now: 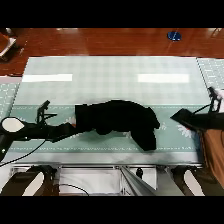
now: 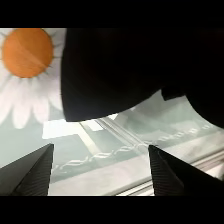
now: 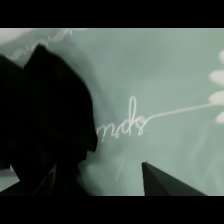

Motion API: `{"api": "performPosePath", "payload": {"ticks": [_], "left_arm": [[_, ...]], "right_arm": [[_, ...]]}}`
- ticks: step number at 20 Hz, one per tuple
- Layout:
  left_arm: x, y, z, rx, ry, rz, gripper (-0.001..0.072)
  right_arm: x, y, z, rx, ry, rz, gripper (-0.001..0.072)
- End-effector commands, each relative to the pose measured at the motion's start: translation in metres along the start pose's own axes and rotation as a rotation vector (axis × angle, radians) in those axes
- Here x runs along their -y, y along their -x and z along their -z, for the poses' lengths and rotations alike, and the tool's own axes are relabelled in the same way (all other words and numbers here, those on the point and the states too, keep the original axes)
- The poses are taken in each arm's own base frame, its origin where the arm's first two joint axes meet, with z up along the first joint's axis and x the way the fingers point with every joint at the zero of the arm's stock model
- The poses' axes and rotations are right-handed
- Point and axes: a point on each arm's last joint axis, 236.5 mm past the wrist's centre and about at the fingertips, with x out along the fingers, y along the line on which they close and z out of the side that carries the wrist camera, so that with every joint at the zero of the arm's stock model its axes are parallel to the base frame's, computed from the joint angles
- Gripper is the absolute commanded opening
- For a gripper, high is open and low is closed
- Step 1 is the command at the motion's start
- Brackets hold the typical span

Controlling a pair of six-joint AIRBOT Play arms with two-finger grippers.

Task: Fold the shirts.

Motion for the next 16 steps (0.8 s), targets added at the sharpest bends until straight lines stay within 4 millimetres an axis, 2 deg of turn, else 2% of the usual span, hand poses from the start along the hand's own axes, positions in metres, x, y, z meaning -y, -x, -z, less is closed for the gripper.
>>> {"api": "performPosePath", "payload": {"ticks": [1,3,7,11,12,13,14,16], "left_arm": [[0.012,-0.020,-0.008,0.030,-0.020,0.039,0.0702],[0.009,-0.030,-0.026,0.097,-0.033,0.007,0.0702],[-0.008,-0.048,-0.035,0.076,-0.042,-0.054,0.0702],[-0.006,-0.055,-0.052,0.055,-0.027,-0.060,0.0699],[-0.003,-0.055,-0.058,0.058,-0.045,-0.058,0.0610],[0.001,-0.053,-0.063,0.065,-0.075,-0.054,0.0242],[0.005,-0.050,-0.068,0.072,-0.116,-0.050,0.0026],[0.017,-0.044,-0.073,0.065,-0.177,-0.032,0.0022]], "right_arm": [[-0.005,-0.020,0.027,-0.055,-0.001,-0.055,0.0617],[-0.008,-0.021,0.026,-0.048,0.010,-0.058,0.0617],[-0.008,-0.021,0.026,-0.051,0.004,-0.057,0.0617],[-0.008,-0.022,0.025,-0.043,-0.006,-0.056,0.0617],[-0.008,-0.022,0.025,-0.043,-0.006,-0.055,0.0617],[-0.007,-0.022,0.025,-0.045,-0.004,-0.051,0.0617],[-0.005,-0.023,0.028,-0.055,-0.008,-0.045,0.0617],[0.002,-0.030,0.040,-0.090,-0.026,-0.034,0.0617]]}}
